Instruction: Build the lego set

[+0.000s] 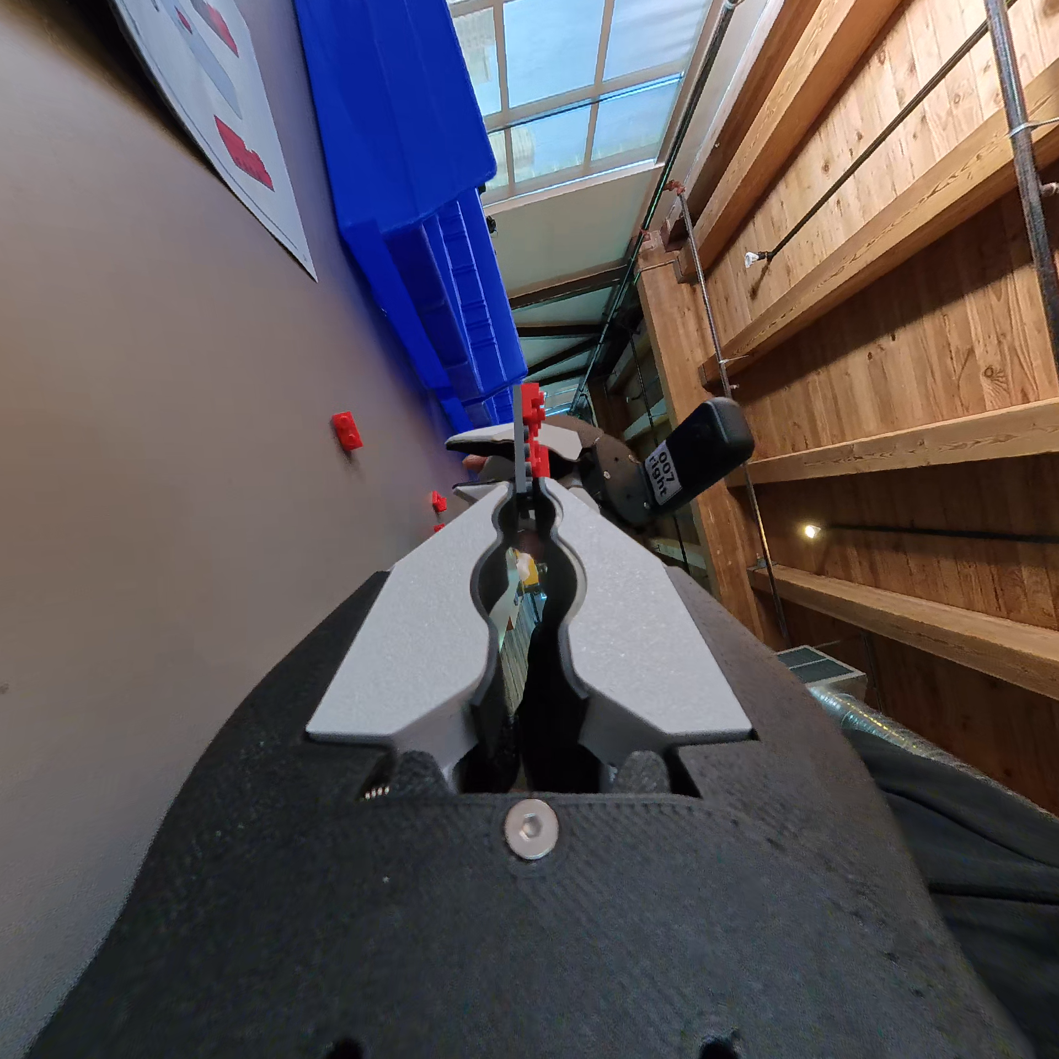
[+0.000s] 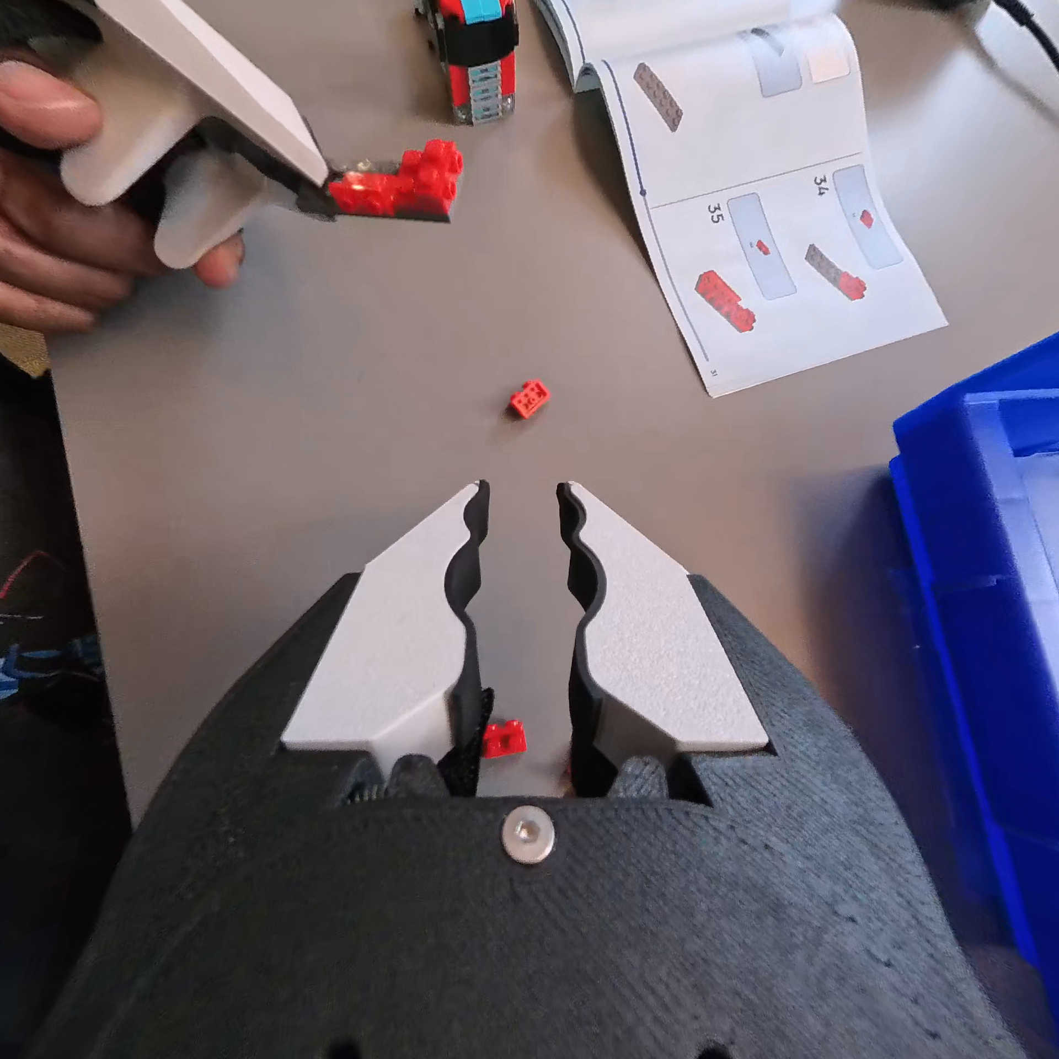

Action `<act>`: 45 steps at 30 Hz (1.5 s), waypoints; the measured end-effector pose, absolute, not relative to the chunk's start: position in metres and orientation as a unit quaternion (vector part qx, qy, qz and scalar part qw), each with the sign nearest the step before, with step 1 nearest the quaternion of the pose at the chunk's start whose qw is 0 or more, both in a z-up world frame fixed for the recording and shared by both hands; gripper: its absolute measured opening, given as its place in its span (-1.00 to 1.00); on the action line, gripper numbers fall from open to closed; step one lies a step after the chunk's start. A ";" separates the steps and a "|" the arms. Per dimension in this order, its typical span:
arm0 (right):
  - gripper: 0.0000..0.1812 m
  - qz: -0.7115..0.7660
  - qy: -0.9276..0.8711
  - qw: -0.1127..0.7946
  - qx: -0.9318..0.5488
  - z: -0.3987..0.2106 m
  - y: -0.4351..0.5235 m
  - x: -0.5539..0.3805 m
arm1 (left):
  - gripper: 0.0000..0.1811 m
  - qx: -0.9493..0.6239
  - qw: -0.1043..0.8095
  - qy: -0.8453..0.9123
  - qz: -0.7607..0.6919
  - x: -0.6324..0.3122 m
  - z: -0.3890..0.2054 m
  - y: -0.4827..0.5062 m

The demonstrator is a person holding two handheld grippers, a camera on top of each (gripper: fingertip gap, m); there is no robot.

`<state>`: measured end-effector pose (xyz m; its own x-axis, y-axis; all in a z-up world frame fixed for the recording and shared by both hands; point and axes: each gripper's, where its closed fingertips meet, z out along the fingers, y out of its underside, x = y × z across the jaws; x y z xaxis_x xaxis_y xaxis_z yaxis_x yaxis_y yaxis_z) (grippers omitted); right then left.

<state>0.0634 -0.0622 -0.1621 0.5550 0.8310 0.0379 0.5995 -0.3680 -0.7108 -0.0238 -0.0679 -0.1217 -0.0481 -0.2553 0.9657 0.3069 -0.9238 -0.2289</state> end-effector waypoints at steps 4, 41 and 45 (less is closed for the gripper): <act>-0.73 0.174 -0.424 0.348 -0.818 -0.167 -0.054 0.056 | -0.95 -0.664 0.201 -0.031 -0.719 -0.026 -0.123 -0.064; -0.75 0.201 -0.523 0.385 -0.733 -0.156 -0.046 0.037 | -0.96 -0.646 0.191 -0.048 -0.738 -0.031 -0.120 -0.060; -0.73 0.193 -0.503 0.378 -0.753 -0.168 -0.041 0.037 | -0.95 -0.648 0.194 -0.049 -0.735 -0.031 -0.121 -0.060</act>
